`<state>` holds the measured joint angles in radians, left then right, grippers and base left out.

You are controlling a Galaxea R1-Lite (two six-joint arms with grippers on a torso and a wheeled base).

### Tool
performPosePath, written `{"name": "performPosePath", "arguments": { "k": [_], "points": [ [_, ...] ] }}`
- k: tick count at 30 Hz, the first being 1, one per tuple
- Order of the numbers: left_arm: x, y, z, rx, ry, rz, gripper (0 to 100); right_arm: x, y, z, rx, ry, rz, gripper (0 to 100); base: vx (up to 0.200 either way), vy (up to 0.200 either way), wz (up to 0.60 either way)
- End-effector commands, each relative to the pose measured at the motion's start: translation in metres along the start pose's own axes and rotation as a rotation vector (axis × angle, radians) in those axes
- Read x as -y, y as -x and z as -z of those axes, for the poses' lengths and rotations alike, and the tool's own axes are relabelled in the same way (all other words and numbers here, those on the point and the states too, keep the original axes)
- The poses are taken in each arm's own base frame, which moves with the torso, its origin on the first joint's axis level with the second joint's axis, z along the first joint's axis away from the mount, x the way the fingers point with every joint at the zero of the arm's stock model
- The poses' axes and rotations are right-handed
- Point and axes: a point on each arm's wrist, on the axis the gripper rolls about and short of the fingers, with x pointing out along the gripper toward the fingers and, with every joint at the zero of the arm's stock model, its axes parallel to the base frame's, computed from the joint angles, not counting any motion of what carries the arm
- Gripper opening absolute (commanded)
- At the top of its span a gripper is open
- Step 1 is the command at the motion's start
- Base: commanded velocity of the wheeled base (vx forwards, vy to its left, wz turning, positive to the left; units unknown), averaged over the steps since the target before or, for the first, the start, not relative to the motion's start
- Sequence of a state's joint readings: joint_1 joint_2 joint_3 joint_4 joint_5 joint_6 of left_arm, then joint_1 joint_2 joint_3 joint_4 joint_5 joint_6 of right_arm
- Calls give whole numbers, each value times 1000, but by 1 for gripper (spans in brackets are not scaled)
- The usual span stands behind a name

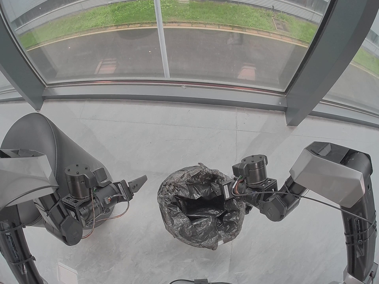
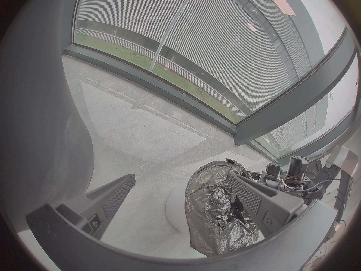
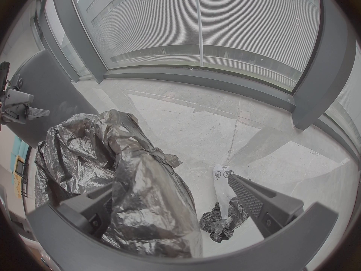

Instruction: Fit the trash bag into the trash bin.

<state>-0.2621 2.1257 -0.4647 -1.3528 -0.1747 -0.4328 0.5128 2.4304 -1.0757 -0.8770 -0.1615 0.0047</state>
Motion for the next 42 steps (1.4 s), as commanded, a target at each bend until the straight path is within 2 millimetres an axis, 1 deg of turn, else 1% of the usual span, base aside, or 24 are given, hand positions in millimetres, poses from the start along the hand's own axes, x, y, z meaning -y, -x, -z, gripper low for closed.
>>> {"name": "performPosePath", "arguments": {
  "k": [1, 6, 9, 12, 15, 16, 17, 20, 21, 22, 23, 27, 29, 31, 34, 35, 36, 37, 39, 41, 42],
  "points": [
    [0, 0, 0, -2, 2, 0, 100, 0, -5, 9, -27, 4, 3, 100, 0, 0, 0],
    [0, 0, 0, -2, 0, 0, 100, -4, -3, 12, -37, 10, -6, 100, 0, 0, 0],
    [0, 0, 1, -3, 0, -1, 100, -11, 0, 13, -40, 19, -21, 100, 0, 0, 0],
    [0, 0, 0, -2, 0, 0, 100, -17, 7, 9, -34, 25, -36, 100, 0, 0, 0],
    [0, 0, 0, -2, 2, 0, 100, -17, 22, -3, -13, 24, -43, 100, 0, 0, 0],
    [0, 0, 0, -2, 2, 0, 100, -17, 23, -3, -13, 24, -43, 100, 0, 0, 0],
    [0, 1, 0, 0, 3, 0, 100, -19, 36, -9, -3, 22, -53, 100, 0, 0, 0],
    [4, 4, -3, 22, -1, 17, 100, -17, 57, -21, 23, 21, -60, 100, 0, 0, 0],
    [6, 5, -3, 30, -5, 24, 100, -17, 63, -24, 34, 19, -62, 100, 0, 0, 0],
    [6, 5, -3, 30, -5, 24, 100, -17, 63, -24, 34, 19, -62, 100, 0, 0, 0],
    [10, 9, -4, 52, -12, 41, 100, -16, 77, -33, 58, 17, -67, 100, 0, 0, 0],
    [18, 15, -8, 71, -20, 66, 100, -11, 99, -47, 100, 7, -68, 100, 0, 0, 0],
    [20, 18, -10, 80, -22, 68, 100, -9, 109, -50, 112, 5, -68, 100, 0, 0, 0],
    [24, 23, -17, 106, -33, 77, 100, -6, 123, -55, 130, 1, -69, 100, 0, 0, 0],
    [30, 35, -26, 142, -48, 86, 100, -1, 141, -57, 142, 2, -64, 100, 0, 0, 0],
    [31, 39, -27, 148, -55, 88, 100, 2, 146, -57, 142, 0, -60, 100, 0, 0, 0],
    [31, 39, -27, 148, -55, 88, 100, 2, 146, -57, 142, 0, -60, 100, 0, 0, 0],
    [34, 48, -33, 172, -75, 87, 100, 11, 154, -55, 139, -7, -39, 100, 0, 0, 0],
    [34, 56, -36, 196, -110, 55, 100, 23, 162, -49, 122, -19, -8, 100, 0, 0, 0],
    [34, 58, -35, 204, -125, 32, 100, 27, 165, -46, 113, -23, 4, 100, 0, 0, 0],
    [33, 61, -34, 217, -157, -18, 100, 35, 167, -37, 85, -35, 24, 100, 0, 0, 0]
  ]
}}
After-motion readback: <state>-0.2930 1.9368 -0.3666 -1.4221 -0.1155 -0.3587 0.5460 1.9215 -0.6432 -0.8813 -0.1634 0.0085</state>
